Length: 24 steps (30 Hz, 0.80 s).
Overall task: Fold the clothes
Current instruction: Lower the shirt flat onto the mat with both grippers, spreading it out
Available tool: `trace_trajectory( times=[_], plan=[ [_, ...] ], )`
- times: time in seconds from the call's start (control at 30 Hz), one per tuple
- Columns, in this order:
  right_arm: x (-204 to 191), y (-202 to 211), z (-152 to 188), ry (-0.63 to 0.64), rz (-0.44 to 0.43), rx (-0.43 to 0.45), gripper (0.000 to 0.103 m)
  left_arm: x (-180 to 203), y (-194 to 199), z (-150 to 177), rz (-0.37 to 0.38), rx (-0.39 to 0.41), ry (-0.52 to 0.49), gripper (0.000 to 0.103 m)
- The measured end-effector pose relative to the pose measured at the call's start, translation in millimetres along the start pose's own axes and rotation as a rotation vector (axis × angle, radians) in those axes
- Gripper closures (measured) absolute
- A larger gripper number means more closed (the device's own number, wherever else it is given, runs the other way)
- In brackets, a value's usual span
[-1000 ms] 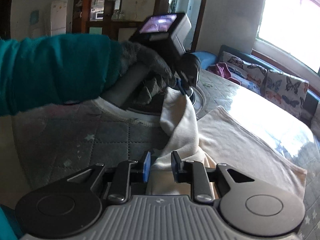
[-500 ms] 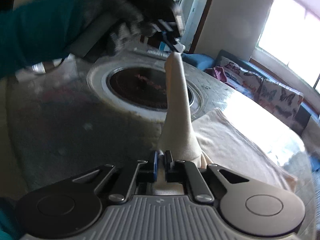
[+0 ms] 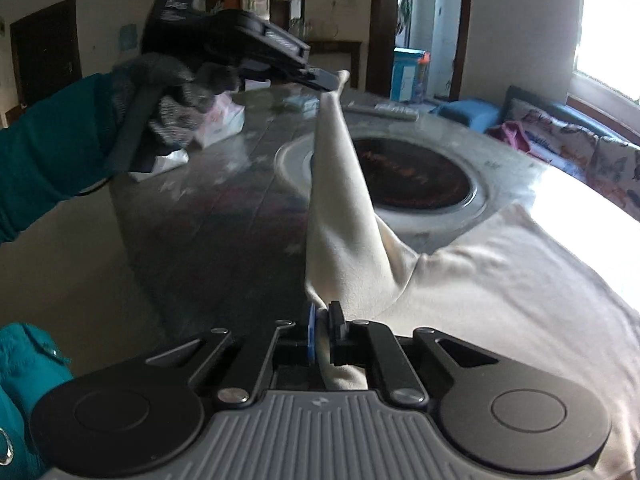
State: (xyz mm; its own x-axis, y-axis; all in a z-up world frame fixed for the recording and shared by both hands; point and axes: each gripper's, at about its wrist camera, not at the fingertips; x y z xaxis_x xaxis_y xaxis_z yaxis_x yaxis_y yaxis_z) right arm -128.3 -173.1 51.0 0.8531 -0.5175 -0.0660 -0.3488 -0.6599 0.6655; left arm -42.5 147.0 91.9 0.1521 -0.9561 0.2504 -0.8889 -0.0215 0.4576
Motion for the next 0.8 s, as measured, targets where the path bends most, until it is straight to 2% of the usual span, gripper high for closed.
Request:
trace_trajectory(
  times=[0.23, 0.57, 0.7, 0.8],
  plan=[
    [-12, -11, 10, 0.046, -0.012, -0.04, 0.097, -29, 10, 37, -0.081, -0.042, -0.025, 0.098],
    [-14, -21, 9, 0.067, -0.024, -0.064, 0.095, -33, 14, 47, -0.136, -0.081, -0.048, 0.098],
    [-11, -21, 6, 0.044, -0.024, -0.051, 0.094, -34, 16, 51, -0.158, -0.096, -0.057, 0.096],
    [-7, -21, 3, 0.01, -0.028, -0.037, 0.092, -27, 11, 51, -0.144, -0.115, -0.079, 0.088]
  ],
)
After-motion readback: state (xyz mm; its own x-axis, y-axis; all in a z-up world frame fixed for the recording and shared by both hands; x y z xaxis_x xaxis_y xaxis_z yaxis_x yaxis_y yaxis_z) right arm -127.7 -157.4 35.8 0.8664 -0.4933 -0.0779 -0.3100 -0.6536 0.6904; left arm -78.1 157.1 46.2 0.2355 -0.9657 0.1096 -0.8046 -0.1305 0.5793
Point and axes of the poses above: each gripper's, at about its wrist camera, not at the fingertips, and y roughly against the way its jaws point, x to its right, z to its underside, and after that the axes turned 7 degrees about -z, right-handed
